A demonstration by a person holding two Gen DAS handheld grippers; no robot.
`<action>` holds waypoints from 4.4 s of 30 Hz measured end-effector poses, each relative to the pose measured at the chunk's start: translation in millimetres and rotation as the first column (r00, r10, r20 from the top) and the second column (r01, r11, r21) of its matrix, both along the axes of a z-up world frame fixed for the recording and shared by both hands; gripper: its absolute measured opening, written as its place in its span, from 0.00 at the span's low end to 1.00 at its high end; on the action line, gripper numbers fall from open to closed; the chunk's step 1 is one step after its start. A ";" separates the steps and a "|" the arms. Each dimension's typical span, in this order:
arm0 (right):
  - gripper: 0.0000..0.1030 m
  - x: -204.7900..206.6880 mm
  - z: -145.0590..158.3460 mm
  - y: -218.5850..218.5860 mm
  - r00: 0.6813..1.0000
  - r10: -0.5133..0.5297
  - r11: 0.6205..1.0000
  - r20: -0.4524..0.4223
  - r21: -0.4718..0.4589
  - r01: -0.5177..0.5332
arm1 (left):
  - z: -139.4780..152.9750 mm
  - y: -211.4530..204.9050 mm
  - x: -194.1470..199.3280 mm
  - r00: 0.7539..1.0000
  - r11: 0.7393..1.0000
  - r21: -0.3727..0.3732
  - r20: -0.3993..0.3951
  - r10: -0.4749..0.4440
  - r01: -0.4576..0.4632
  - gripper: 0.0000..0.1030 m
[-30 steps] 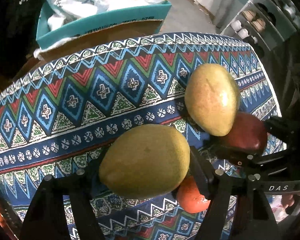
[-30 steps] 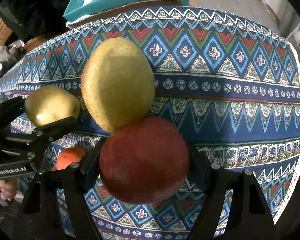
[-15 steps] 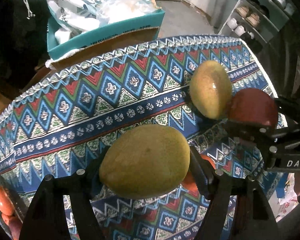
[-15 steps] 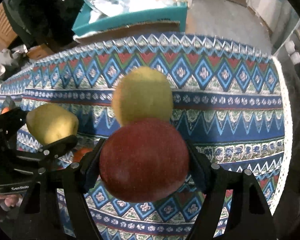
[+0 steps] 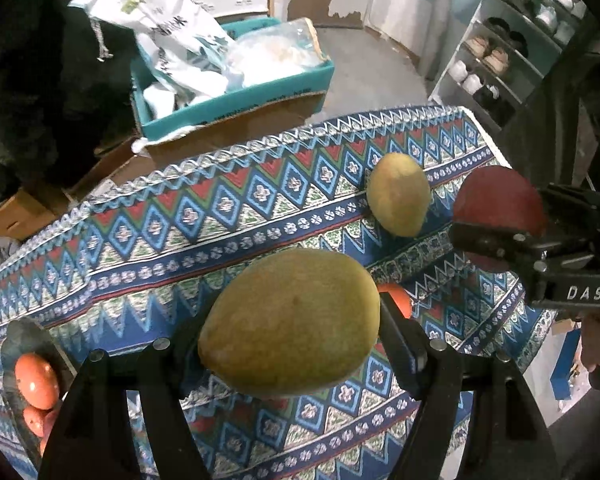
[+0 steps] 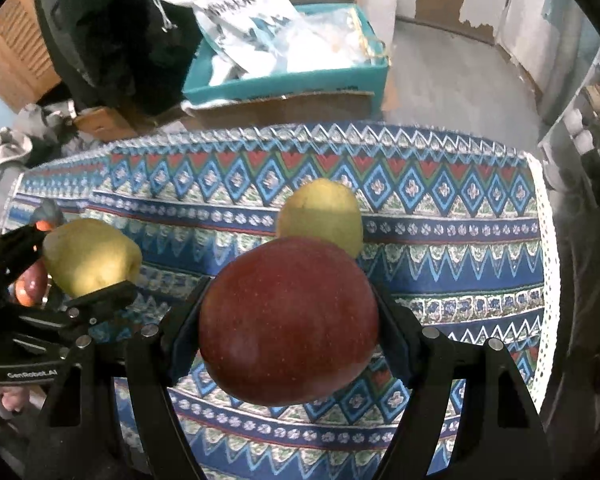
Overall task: Organize fruits
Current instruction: 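Lift and carry the pear and red apple toward the glass bowl, then lower the pear and red apple into the bowl and open both tools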
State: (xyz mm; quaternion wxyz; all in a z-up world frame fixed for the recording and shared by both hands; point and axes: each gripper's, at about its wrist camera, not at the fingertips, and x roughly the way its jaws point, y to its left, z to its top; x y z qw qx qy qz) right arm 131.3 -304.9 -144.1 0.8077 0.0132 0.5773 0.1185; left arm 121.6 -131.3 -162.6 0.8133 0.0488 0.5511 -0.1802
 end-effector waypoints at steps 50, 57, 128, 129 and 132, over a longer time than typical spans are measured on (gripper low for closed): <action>0.74 -43.5 116.5 179.8 0.924 0.330 0.923 0.191 0.140 -0.358 | 93.4 177.8 -108.0 0.969 0.974 -0.086 0.112 0.220 -0.211 0.74; 0.74 -41.0 109.8 209.1 0.911 0.373 0.905 0.175 0.150 -0.399 | 78.9 201.2 -110.5 0.963 0.964 -0.085 0.079 0.259 -0.252 0.74; 0.75 -13.9 -39.8 360.2 0.867 0.487 0.873 -0.108 0.098 -0.479 | -31.2 279.6 -118.3 0.895 0.903 -0.009 -0.143 0.423 -0.429 0.73; 0.75 -12.6 -35.1 358.9 0.871 0.481 0.875 -0.096 0.102 -0.473 | -31.1 279.9 -118.5 0.893 0.902 -0.008 -0.143 0.426 -0.431 0.73; 0.76 -9.5 -20.3 354.3 0.885 0.463 0.884 -0.057 0.111 -0.455 | -28.7 280.8 -119.9 0.889 0.897 -0.015 -0.136 0.437 -0.443 0.73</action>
